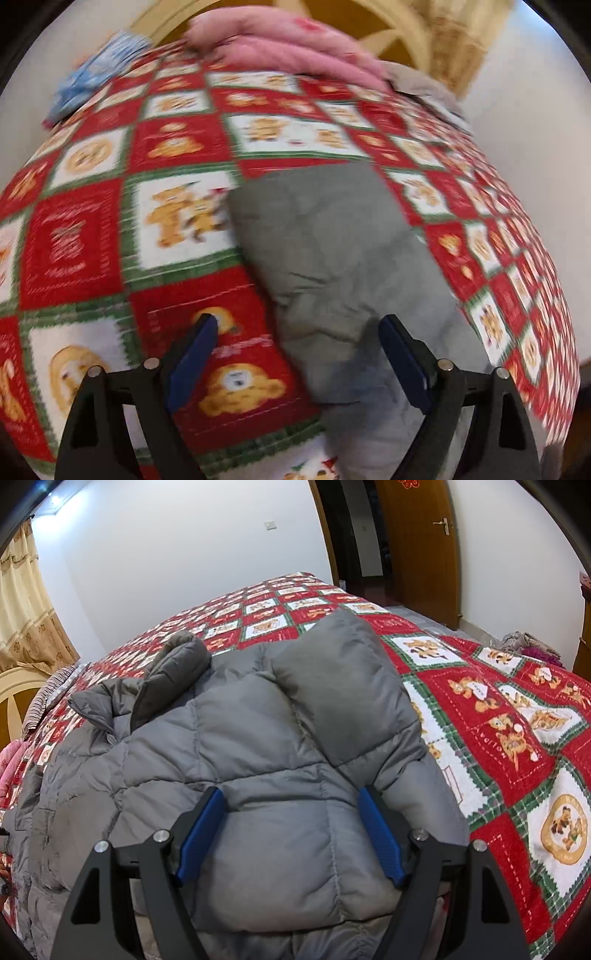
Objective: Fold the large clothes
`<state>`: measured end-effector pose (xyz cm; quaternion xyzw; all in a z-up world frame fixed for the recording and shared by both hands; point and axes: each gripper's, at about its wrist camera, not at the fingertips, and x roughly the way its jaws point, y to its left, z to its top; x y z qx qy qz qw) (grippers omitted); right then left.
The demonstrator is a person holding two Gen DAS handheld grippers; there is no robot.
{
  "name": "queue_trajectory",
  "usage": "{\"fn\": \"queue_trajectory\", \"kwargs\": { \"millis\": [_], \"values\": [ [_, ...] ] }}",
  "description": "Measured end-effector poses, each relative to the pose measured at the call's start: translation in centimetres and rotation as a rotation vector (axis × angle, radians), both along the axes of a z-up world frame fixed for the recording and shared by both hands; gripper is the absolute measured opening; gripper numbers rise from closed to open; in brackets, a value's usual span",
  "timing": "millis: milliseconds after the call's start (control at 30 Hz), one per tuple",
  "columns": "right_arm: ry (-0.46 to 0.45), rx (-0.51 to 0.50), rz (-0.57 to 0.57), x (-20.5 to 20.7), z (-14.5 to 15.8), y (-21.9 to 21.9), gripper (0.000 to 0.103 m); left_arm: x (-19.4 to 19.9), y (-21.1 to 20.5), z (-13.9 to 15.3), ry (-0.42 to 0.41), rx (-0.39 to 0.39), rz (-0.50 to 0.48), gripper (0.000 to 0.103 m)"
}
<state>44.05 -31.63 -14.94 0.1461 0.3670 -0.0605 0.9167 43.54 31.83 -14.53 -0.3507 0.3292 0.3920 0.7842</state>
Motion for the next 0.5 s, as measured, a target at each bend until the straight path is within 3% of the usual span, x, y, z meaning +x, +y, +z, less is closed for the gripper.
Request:
{"fn": "queue_trajectory", "kwargs": {
  "millis": [33,67,133,167,233,367,500],
  "values": [
    [0.001,-0.001,0.000,0.0,0.0,0.0,0.078,0.1,-0.1,0.0,-0.003,0.010,-0.015,0.052],
    [0.001,-0.001,0.000,0.1,0.0,0.0,0.078,-0.1,-0.1,-0.1,-0.020,0.014,-0.024,0.044],
    [0.000,0.000,0.000,0.1,0.0,0.1,0.078,-0.3,-0.1,-0.4,-0.069,0.003,-0.072,0.012],
    [0.000,0.001,0.000,0.0,0.0,0.0,0.078,-0.4,0.2,-0.5,-0.090,-0.009,-0.102,0.007],
    [-0.001,0.002,0.000,0.1,0.0,0.0,0.078,-0.3,-0.3,0.3,-0.136,-0.013,-0.148,0.006],
    [-0.003,0.005,0.000,0.0,0.0,0.0,0.078,-0.4,-3.3,4.4,-0.236,0.121,-0.228,0.005],
    [-0.005,0.010,0.000,0.0,0.0,-0.1,0.078,-0.7,-10.5,10.3,-0.367,0.268,-0.441,0.005]
  ]
}}
